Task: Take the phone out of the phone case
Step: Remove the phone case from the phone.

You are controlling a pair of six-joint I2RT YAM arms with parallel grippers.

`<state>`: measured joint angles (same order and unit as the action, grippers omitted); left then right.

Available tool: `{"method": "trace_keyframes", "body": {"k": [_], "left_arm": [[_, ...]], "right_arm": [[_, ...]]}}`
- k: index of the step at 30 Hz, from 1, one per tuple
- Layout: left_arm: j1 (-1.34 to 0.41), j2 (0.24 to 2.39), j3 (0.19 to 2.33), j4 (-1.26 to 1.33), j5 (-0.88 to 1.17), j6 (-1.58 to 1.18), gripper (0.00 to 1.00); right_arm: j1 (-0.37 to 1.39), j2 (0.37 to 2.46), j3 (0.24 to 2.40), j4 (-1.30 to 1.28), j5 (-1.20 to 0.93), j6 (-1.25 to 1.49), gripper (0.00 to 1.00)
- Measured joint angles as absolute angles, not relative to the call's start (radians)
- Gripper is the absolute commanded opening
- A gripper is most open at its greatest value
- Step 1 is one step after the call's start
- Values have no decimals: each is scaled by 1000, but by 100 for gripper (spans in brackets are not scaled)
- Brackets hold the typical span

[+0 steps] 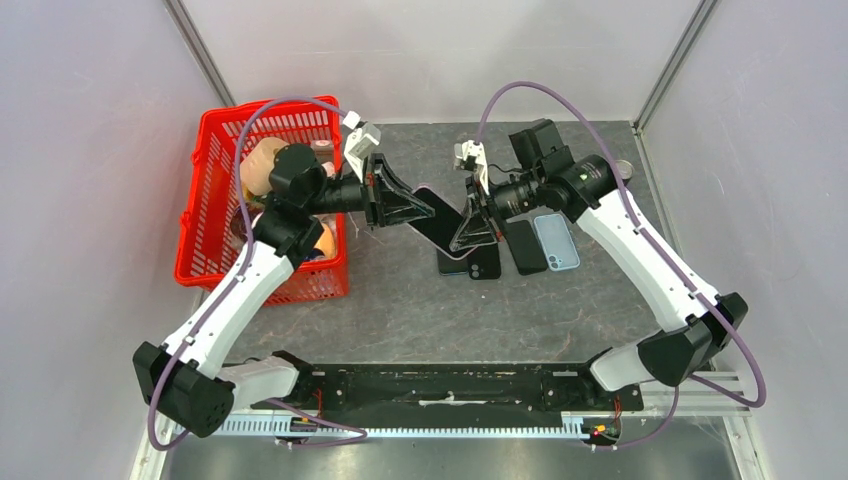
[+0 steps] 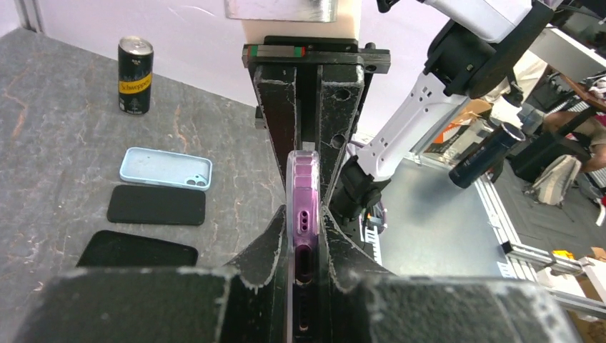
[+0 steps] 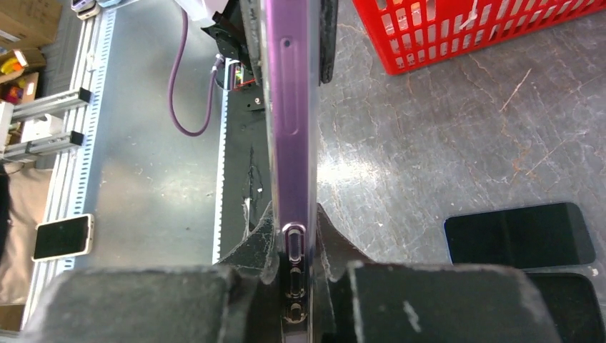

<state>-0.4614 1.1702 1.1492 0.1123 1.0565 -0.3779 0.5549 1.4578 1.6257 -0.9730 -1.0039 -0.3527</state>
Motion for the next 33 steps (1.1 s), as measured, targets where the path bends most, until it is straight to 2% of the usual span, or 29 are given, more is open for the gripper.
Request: {"method": "trace_keyframes", "body": {"k": [1,2,3,4,6,7,8,15,24,29,31,33], "left_arm": [[-460,1171,1142,117,1048,-397,4],[-458,1172,1137,128,1048,-411,14],[-458,1173,1134,136,1048,-419,33],[-460,1173,1132,140,1048,-421,45],[-461,1173,1130,146,1048,-422,75],[-462,1171,1130,146,1048,-418,83],[-462,1169,1130,145,1048,-418,83],[-462,1179,1154,124,1047,-453,85],[-477,1262,1219,122,1036,-538,65],[-500,1283,1219,118,1026,-563,48],[-507,1287,1218,121,1025,-579,37],[-512,1292,1218,131,1026,-598,21]], "right_arm": [[555,1456,1625,-973,-1001,-362,0],[556,1454,1624,-974,-996,-369,0],[556,1450,1620,-974,-997,-374,0],[556,1446,1616,-974,-995,-378,0],[558,1429,1604,-981,-979,-379,0],[558,1415,1594,-990,-964,-379,0],[558,1406,1588,-998,-953,-380,0],[558,1339,1544,-1031,-868,-410,0],[570,1339,1544,-1039,-807,-432,0],[575,1341,1544,-1041,-789,-436,0],[580,1342,1544,-1040,-777,-437,0],[584,1342,1543,-1040,-762,-437,0]]}}
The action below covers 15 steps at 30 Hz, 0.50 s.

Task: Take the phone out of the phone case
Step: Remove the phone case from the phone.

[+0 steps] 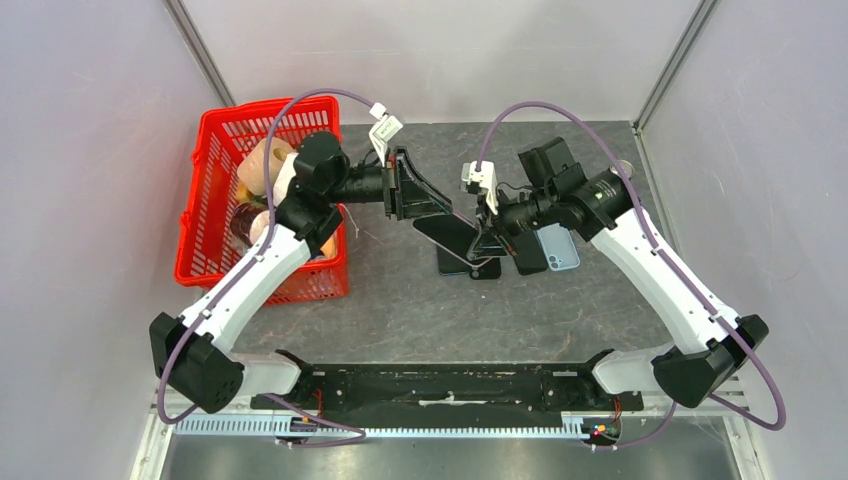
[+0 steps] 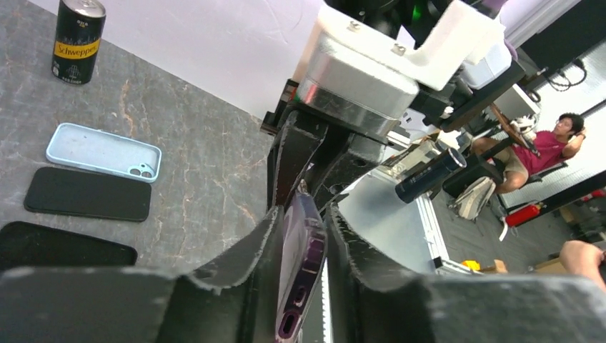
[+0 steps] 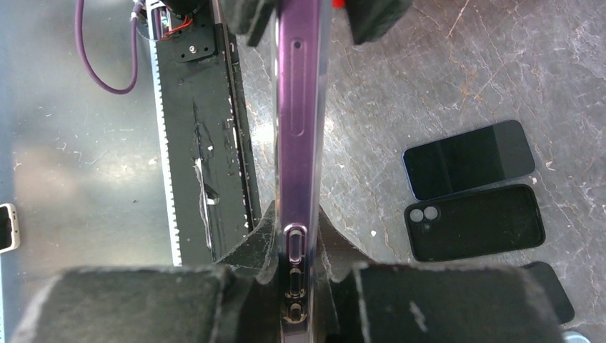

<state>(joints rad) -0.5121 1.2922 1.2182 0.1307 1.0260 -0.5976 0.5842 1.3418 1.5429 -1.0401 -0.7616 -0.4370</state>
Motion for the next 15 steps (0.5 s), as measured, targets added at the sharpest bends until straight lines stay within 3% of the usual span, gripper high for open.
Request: {"method": "trace_keyframes", "body": {"k": [2,3,15], "left_arm": [[-516,1298,1218,144,1035,-616,4],[-519,1301,1217,158,1047,-619,2],[-516,1303,1110,291,1050,-736,2]], "right_arm": [[586,1342,1535,-1039,-750,-436,0],[586,1342,1529,-1039,-753,-435,0],[614,1340,1504,-1059,-675,-416,0]]}}
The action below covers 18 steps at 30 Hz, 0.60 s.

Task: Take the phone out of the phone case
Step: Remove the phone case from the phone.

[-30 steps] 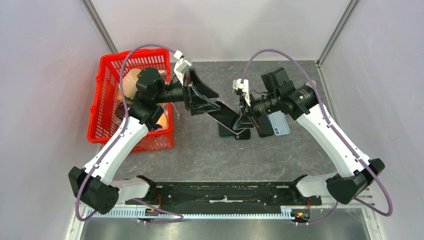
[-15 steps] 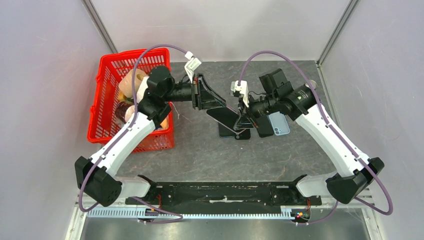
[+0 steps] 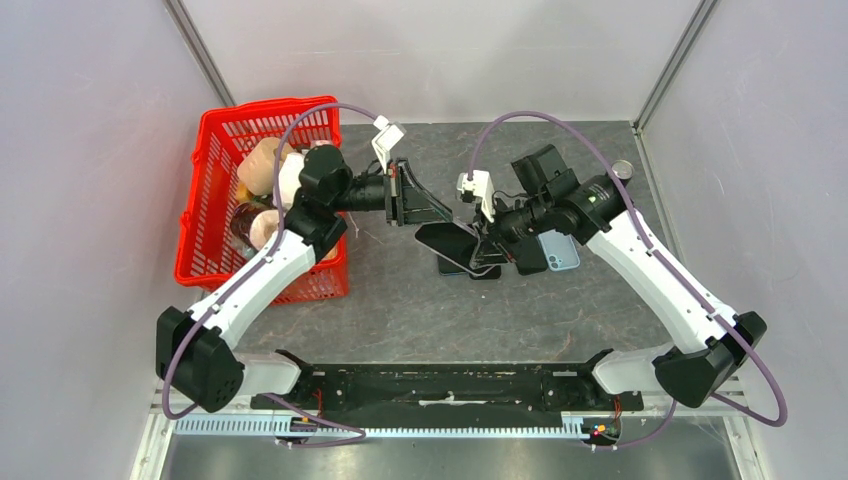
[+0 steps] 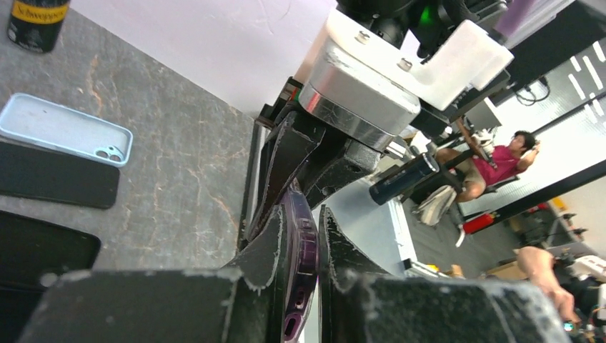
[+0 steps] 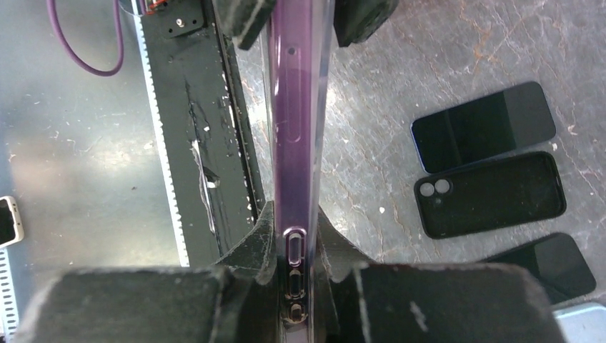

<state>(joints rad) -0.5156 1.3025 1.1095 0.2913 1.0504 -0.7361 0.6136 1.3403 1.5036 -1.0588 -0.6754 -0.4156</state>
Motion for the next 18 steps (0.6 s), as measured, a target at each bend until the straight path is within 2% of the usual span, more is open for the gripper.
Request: {"method": "trace_keyframes", "body": {"k": [18], "left_arm": [[-510,1398,1043,417,1068,-1015,2]], "right_arm": [[647,1359,1530,-1148,-476,-434,0]]}}
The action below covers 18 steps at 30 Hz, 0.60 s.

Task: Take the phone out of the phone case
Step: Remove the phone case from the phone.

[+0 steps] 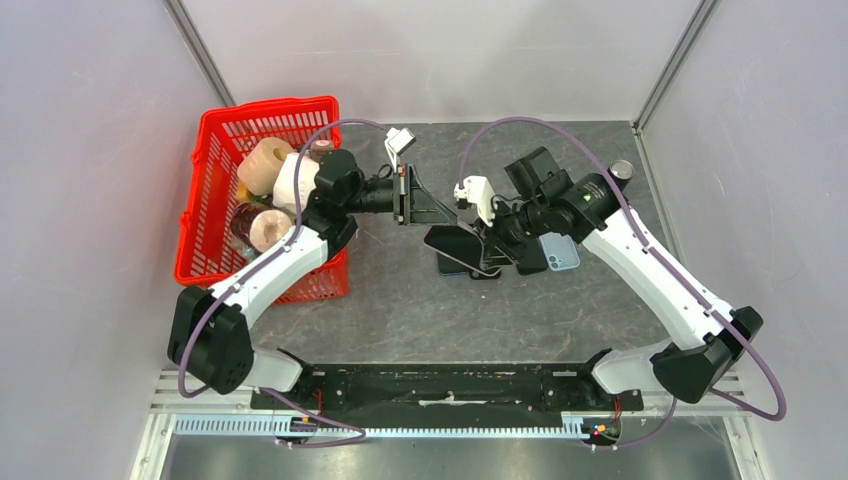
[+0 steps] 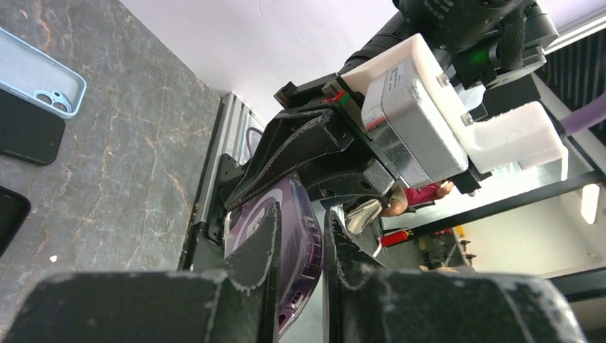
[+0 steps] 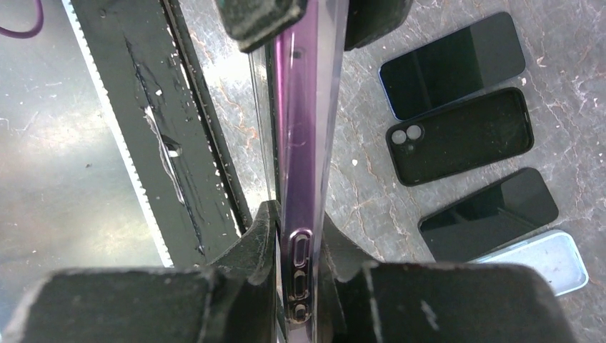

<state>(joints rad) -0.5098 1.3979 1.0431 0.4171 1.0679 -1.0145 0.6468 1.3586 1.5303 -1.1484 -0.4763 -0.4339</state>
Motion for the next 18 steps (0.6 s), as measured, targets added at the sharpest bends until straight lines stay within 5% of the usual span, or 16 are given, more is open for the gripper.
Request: {"method": "trace_keyframes", "body": {"k": [18], "left_arm": [[-508,1445,1011,417,1032,-1195,2]], "right_arm": [[683,1382,1544,-1180,-318,-503,0]]}}
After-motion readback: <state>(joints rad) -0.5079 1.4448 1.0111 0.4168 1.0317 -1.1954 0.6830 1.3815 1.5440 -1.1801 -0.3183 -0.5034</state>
